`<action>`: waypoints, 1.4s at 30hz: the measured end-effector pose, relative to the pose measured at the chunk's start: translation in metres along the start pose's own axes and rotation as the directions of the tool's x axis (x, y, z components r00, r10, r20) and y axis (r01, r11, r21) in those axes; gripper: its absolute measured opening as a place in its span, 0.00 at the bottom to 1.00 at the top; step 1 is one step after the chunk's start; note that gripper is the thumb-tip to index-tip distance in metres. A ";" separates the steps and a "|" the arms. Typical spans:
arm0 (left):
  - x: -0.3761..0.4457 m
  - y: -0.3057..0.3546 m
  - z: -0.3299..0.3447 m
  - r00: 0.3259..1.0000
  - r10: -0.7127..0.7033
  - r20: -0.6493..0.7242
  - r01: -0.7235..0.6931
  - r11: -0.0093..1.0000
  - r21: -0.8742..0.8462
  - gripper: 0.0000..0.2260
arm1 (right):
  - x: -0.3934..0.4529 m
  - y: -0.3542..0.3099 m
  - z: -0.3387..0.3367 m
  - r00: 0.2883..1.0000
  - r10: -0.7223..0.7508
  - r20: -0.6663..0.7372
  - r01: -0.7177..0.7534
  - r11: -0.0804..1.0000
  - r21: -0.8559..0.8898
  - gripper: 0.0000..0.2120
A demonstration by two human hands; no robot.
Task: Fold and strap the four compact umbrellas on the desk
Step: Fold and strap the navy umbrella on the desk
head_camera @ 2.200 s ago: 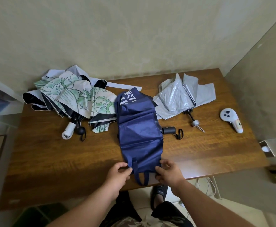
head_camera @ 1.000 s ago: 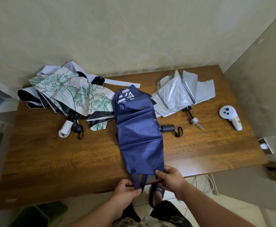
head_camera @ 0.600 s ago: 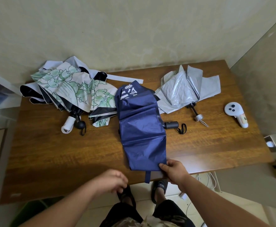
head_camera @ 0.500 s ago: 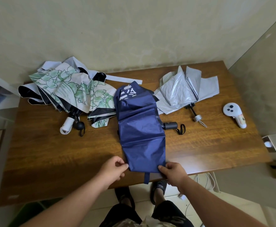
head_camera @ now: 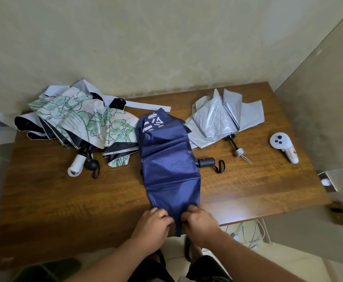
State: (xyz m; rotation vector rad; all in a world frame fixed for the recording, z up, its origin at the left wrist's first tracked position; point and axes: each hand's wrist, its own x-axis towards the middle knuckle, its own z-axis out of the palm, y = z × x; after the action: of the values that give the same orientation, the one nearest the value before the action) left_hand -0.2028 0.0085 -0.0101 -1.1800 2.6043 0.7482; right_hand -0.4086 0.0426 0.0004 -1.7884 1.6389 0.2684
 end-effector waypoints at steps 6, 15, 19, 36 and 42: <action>-0.005 -0.027 -0.022 0.987 -0.162 0.017 0.159 0.935 -0.316 0.10 | 0.004 0.010 -0.022 0.994 0.029 0.105 -0.046 0.984 0.171 0.16; 0.072 -0.055 -0.118 0.626 -0.779 0.029 0.282 0.192 -0.940 0.15 | 0.060 0.022 -0.127 0.930 0.281 -0.236 -0.066 0.762 0.644 0.22; 0.074 -0.045 -0.121 0.620 -0.783 0.046 0.259 0.149 -0.954 0.15 | 0.076 0.015 -0.144 0.972 0.211 -0.108 -0.021 0.529 0.848 0.32; 0.014 -0.025 -0.104 0.790 -0.593 0.156 0.168 -0.035 -0.985 0.28 | 0.022 -0.006 -0.119 0.961 0.204 -0.187 0.111 0.334 0.936 0.25; 0.007 -0.024 -0.105 0.758 -0.628 0.178 0.126 -0.127 -0.984 0.28 | -0.003 -0.007 -0.109 0.977 0.177 -0.116 0.076 0.222 0.972 0.36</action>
State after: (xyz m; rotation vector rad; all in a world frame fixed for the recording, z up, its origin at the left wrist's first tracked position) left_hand -0.1855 -0.0634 0.0688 -2.4488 1.1108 2.6147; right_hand -0.4343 -0.0208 0.0860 -0.7093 1.3991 -0.8511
